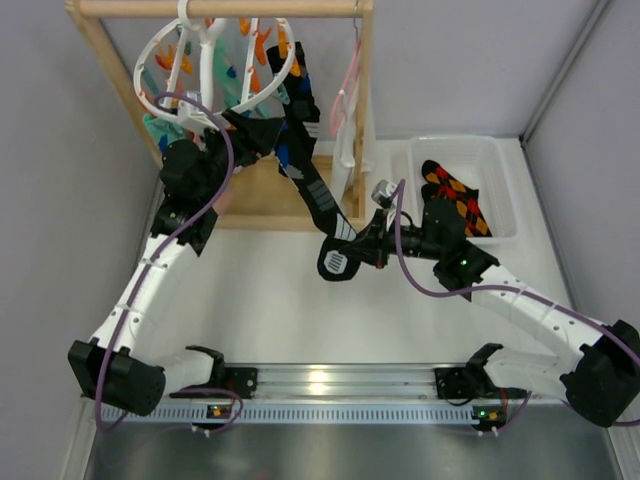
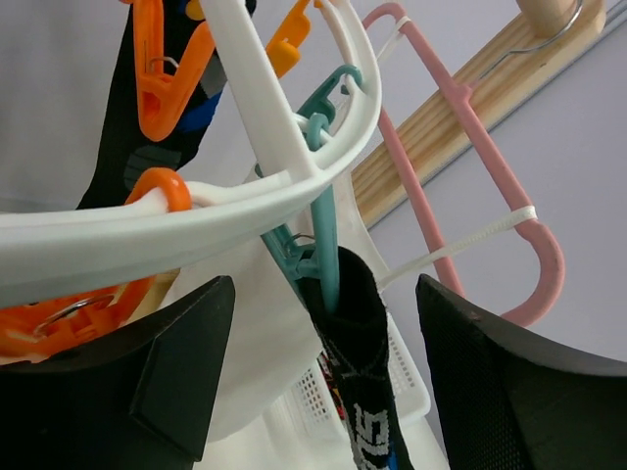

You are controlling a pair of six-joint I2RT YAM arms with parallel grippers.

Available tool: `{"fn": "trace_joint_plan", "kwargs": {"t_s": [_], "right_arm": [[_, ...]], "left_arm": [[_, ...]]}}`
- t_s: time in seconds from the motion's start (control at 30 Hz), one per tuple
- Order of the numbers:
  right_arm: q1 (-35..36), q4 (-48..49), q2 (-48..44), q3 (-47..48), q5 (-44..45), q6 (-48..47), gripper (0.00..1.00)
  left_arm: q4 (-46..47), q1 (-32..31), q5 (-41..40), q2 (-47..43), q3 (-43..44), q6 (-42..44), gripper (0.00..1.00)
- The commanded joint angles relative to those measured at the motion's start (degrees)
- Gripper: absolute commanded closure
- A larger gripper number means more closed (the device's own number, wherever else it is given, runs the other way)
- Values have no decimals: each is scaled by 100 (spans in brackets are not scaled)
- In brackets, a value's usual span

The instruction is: Remove the socks clipped to the hanger

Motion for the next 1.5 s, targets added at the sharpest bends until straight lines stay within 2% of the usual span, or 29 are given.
{"fn": "trace_joint_plan", "kwargs": {"t_s": [0.0, 0.23, 0.33, 0.57, 0.7, 1.17, 1.47], "right_arm": [[-64, 272, -121, 248, -435, 166, 100], [-64, 527, -60, 160, -673, 306, 100], [-64, 579, -60, 177, -612, 376, 100], [-64, 694, -95, 274, -551, 684, 100], [-64, 764, -77, 335, -515, 877, 100], [-47, 1291, 178, 318, -998, 1229, 100], [-38, 1248, 204, 274, -1051, 1150, 100]], "left_arm": [[1207, -123, -250, 24, 60, 303, 22], [1286, -229, -453, 104, 52, 470, 22], [1286, -483, -742, -72, -167, 619, 20], [1260, -967, -2165, -652, -747, 629, 18], [1189, -1011, -2474, -810, -968, 523, 16], [1321, -1011, -2519, -187, -361, 795, 16], [1462, -1011, -2686, 130, -10, 1042, 26]]}}
